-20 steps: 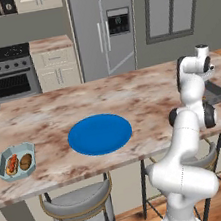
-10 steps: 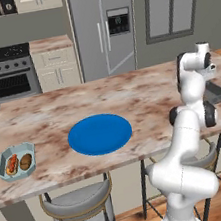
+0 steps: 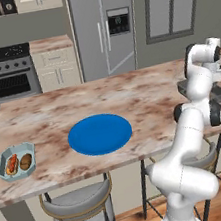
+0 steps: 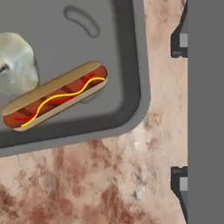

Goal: Place one cooked food and one vegetable from the large plate to each tupperware container.

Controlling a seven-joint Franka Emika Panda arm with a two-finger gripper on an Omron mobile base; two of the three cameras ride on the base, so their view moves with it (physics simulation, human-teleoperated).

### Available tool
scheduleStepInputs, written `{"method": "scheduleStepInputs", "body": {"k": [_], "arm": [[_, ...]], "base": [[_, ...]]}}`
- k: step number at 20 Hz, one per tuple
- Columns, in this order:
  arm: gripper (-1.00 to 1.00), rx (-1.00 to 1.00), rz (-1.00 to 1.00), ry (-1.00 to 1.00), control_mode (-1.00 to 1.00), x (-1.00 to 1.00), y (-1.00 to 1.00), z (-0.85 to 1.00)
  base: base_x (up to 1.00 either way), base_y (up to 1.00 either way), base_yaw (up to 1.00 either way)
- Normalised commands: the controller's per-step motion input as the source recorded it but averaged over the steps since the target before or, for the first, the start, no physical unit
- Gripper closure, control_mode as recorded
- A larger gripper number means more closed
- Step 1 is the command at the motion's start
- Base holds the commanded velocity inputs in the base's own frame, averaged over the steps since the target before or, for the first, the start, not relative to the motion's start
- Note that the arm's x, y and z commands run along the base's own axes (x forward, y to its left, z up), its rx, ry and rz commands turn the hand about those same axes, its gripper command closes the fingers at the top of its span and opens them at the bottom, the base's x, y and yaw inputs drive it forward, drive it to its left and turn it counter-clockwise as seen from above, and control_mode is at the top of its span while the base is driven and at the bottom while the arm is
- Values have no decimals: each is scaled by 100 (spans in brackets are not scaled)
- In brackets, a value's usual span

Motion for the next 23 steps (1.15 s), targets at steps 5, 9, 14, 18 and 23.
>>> {"method": "scheduleStepInputs", "body": {"k": [5, 9, 14, 18, 23], "arm": [[-100, 48, -32, 32, -100, -97, 0, 46], [-100, 44, -28, 18, -100, -95, 41, 61], [-100, 1, -21, 9, -100, -87, 93, 26], [-100, -18, -10, -12, -100, -27, 100, 23], [-100, -38, -1, -18, -100, -2, 100, 25]], "base": [[0, 0, 0], [0, 0, 0], [0, 0, 0], [0, 0, 0], [0, 0, 0]]}}
